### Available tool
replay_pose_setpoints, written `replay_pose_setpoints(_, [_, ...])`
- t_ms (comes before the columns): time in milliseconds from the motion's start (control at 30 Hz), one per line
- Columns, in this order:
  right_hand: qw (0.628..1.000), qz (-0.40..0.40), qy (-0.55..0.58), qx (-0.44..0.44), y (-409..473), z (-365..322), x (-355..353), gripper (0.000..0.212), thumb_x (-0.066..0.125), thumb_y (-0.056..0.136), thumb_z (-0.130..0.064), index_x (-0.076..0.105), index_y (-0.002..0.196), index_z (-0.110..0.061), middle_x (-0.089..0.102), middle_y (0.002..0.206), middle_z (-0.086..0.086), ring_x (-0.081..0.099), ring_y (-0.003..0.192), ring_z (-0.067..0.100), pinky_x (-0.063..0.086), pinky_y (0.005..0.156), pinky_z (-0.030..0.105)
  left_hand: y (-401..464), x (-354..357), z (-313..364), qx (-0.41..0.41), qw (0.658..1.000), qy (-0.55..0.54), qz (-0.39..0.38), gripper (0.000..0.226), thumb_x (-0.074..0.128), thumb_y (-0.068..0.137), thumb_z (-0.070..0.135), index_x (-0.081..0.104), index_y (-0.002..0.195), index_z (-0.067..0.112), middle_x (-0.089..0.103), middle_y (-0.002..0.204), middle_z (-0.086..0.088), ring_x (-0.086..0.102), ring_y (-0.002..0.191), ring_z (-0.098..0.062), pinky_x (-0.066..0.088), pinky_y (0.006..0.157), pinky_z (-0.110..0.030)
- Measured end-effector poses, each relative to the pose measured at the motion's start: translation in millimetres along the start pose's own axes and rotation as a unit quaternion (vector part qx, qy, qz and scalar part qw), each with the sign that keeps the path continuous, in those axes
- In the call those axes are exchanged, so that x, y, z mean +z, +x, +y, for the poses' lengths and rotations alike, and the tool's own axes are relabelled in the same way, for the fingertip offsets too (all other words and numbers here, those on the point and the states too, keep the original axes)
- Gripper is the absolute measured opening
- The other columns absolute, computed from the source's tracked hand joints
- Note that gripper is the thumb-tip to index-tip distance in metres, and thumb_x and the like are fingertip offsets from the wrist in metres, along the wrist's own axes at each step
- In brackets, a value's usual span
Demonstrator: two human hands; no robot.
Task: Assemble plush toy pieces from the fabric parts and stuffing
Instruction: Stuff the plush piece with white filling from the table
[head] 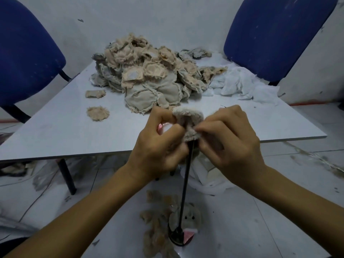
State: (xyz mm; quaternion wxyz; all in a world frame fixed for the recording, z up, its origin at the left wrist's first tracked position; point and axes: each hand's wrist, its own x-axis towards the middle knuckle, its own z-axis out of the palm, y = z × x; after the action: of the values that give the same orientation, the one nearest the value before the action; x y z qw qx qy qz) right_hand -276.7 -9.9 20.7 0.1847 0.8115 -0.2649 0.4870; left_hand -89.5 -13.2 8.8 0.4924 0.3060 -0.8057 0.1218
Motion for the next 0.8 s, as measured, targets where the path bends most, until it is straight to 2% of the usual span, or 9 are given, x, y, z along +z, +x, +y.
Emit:
replay_pose_setpoints(133, [0.996,-0.023,-0.019,-0.086,-5,-2,-3,0.011,0.070,0.091,-0.007,0.077,0.085,-0.002,0.069,0.082,0.011,0.060,0.076,0.029,0.050,0.076,0.048,-14,-9,-6,0.012,0.994,-0.068,-0.080,0.024,0.054,0.085,0.018,0.064,0.080,-0.004,0.047,0.112,-0.023,0.052,0.101,-0.039,0.048,0.081,-0.045])
replay_pose_setpoints(233, [0.990,-0.092,0.005,-0.108,-5,-4,-5,0.013,0.067,0.095,-0.009,0.077,0.090,-0.003,0.068,0.086,0.011,0.059,0.079,0.028,0.046,0.073,0.037,-3,-18,-3,-0.093,0.976,-0.189,-0.058,0.028,0.060,0.085,0.026,0.049,0.099,0.004,0.044,0.108,-0.019,0.051,0.098,-0.035,0.047,0.080,-0.045])
replay_pose_setpoints(300, [0.986,-0.132,0.094,-0.051,-5,-3,-11,0.013,0.068,0.095,-0.013,0.076,0.096,-0.003,0.066,0.096,0.013,0.058,0.087,0.025,0.045,0.077,0.030,10,-25,0,-0.163,0.946,-0.263,-0.102,0.048,0.070,0.084,0.037,0.042,0.119,0.019,0.049,0.116,-0.011,0.058,0.100,-0.028,0.052,0.080,-0.044])
replay_pose_setpoints(400, [0.968,-0.178,0.157,0.085,-7,3,-25,0.032,0.074,0.087,-0.028,0.065,0.108,-0.005,0.053,0.118,0.014,0.052,0.112,0.021,0.046,0.095,0.030,22,-36,-2,-0.234,0.923,-0.190,-0.239,0.056,0.077,0.078,0.049,0.051,0.126,0.037,0.059,0.123,0.017,0.060,0.110,-0.004,0.052,0.090,-0.036])
replay_pose_setpoints(500, [0.938,-0.279,0.144,0.146,1,14,-29,0.062,0.077,0.080,-0.038,0.050,0.130,-0.014,0.044,0.142,0.009,0.040,0.133,0.021,0.036,0.110,0.036,25,-40,0,-0.187,0.937,-0.121,-0.268,0.020,0.079,0.081,0.029,0.067,0.092,0.017,0.068,0.086,0.007,0.063,0.081,-0.009,0.051,0.073,-0.040])
replay_pose_setpoints(567, [0.906,-0.367,0.125,0.172,9,22,-31,0.073,0.076,0.081,-0.039,0.040,0.144,-0.025,0.046,0.145,0.000,0.041,0.130,0.018,0.036,0.107,0.036,28,-40,6,-0.170,0.954,-0.141,-0.202,0.009,0.074,0.079,0.018,0.066,0.083,0.016,0.065,0.080,0.009,0.060,0.076,-0.008,0.049,0.067,-0.034])
replay_pose_setpoints(633, [0.914,-0.343,0.107,0.187,11,26,-35,0.063,0.077,0.083,-0.035,0.049,0.139,-0.027,0.058,0.130,0.000,0.052,0.115,0.021,0.042,0.095,0.038,29,-45,9,-0.179,0.958,-0.159,-0.159,0.014,0.069,0.077,0.005,0.065,0.082,0.018,0.063,0.078,0.010,0.058,0.073,-0.009,0.046,0.063,-0.031])
replay_pose_setpoints(733, [0.943,-0.270,0.107,0.164,3,18,-39,0.053,0.080,0.082,-0.029,0.059,0.129,-0.019,0.061,0.112,0.002,0.055,0.100,0.016,0.047,0.085,0.032,18,-51,6,-0.215,0.926,-0.107,-0.292,0.030,0.074,0.080,0.002,0.062,0.091,0.027,0.064,0.085,0.008,0.060,0.080,-0.015,0.048,0.067,-0.038])
replay_pose_setpoints(800, [0.934,-0.284,0.143,0.161,-5,7,-34,0.061,0.077,0.082,-0.036,0.052,0.135,-0.019,0.052,0.114,0.000,0.049,0.101,0.008,0.041,0.086,0.016,13,-49,7,-0.233,0.899,-0.051,-0.366,0.036,0.078,0.081,0.026,0.059,0.110,0.036,0.061,0.098,0.011,0.058,0.091,-0.014,0.046,0.076,-0.038])
